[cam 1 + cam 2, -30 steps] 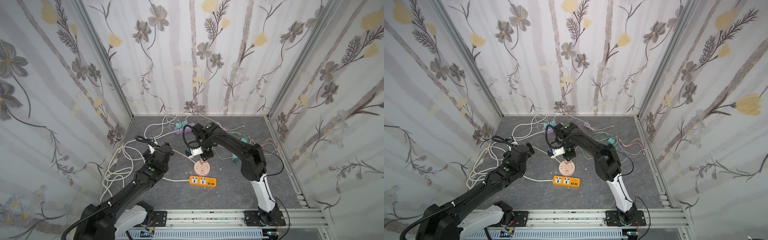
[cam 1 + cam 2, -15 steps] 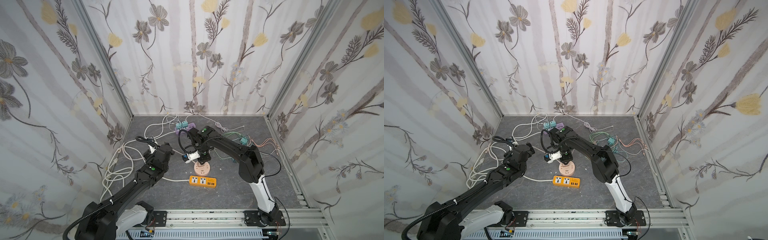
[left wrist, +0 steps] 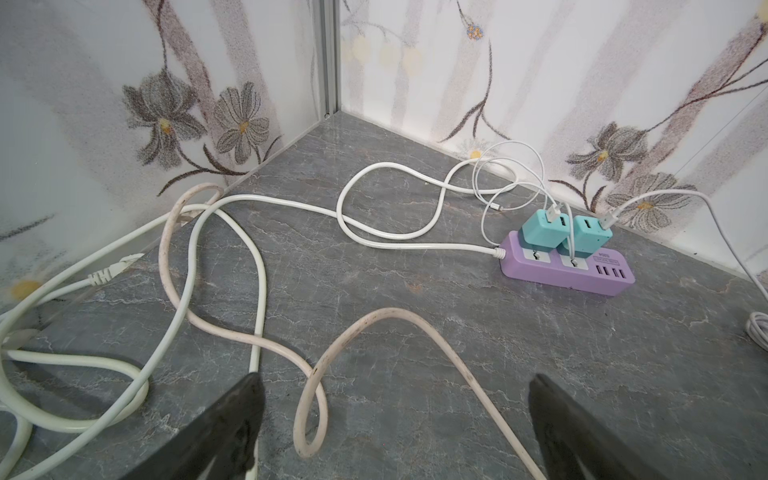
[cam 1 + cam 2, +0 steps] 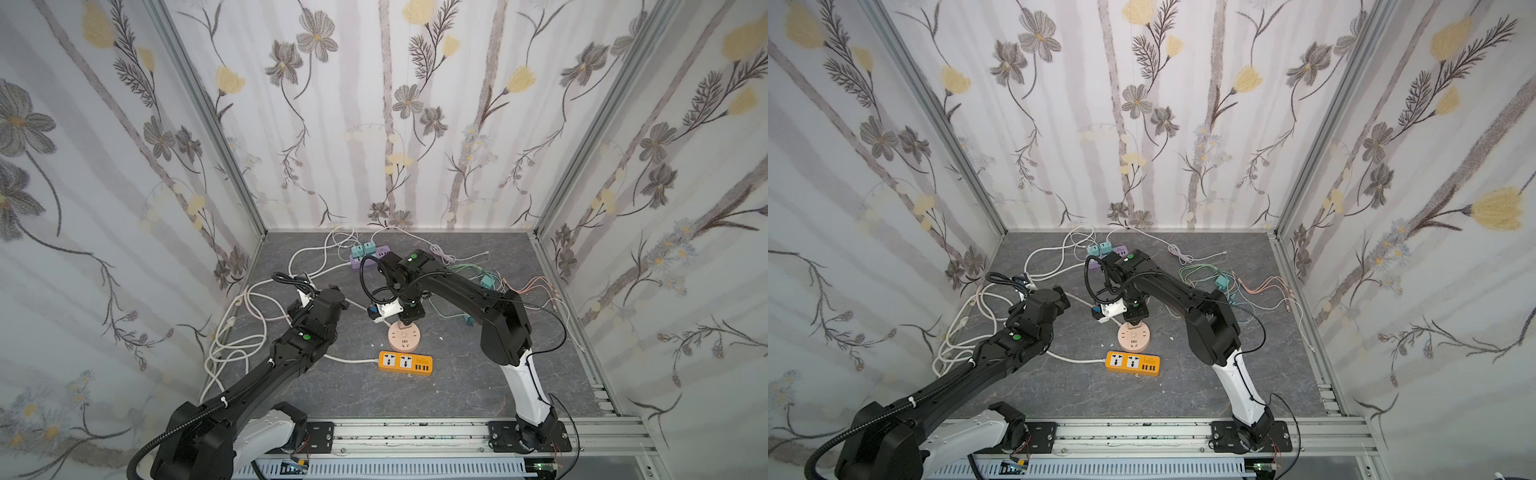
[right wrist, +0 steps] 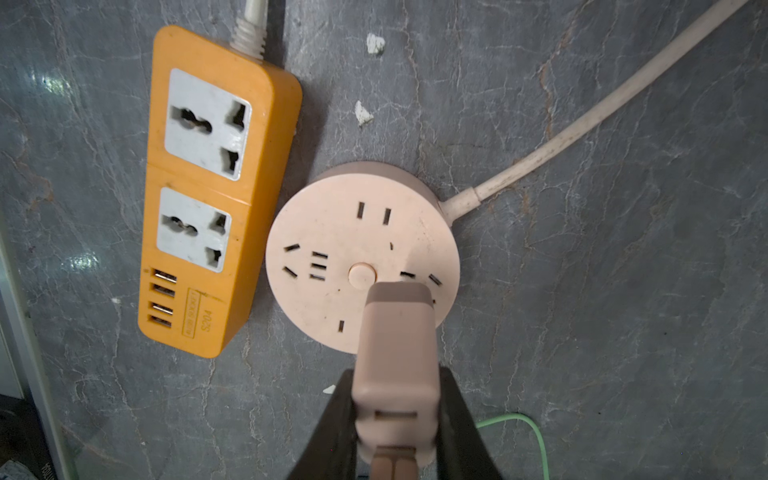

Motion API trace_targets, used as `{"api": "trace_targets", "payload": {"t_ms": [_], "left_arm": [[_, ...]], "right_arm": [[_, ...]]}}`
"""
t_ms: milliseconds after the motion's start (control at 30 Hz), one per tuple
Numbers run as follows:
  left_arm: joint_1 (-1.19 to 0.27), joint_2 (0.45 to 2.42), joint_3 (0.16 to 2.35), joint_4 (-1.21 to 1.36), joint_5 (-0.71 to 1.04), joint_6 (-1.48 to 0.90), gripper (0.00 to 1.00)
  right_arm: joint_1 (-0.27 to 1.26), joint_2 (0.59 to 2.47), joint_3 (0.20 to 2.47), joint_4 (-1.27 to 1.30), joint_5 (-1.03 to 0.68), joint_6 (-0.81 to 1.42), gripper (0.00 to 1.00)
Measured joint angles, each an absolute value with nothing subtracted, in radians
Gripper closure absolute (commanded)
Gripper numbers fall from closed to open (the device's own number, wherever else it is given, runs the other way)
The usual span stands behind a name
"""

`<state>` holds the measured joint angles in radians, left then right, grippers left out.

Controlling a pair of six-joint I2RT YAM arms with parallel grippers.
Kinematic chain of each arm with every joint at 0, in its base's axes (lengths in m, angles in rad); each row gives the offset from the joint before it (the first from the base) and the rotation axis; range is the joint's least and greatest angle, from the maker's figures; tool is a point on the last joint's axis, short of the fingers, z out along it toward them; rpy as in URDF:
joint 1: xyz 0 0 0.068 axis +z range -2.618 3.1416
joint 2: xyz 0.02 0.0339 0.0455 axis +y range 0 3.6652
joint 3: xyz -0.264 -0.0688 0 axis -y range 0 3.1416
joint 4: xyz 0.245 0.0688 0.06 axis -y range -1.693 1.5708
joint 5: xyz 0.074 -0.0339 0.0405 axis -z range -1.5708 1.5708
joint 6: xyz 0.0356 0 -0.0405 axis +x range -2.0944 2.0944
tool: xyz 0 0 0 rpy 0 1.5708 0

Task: Insert the plug
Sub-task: 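Lower and press the pink charger prongs into the round pink socket with the right gripper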

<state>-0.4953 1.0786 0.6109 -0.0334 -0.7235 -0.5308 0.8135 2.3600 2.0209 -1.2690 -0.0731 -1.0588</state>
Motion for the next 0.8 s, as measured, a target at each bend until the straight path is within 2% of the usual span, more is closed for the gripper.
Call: {"api": "trace_targets", "payload": {"t_ms": [800], "left_arm": [[-0.495, 1.107, 0.614, -0.037, -0.710, -0.536, 0.00]], "right_arm": [[0.816, 2.333, 1.956, -1.219, -0.051, -1.061, 1.00]]}}
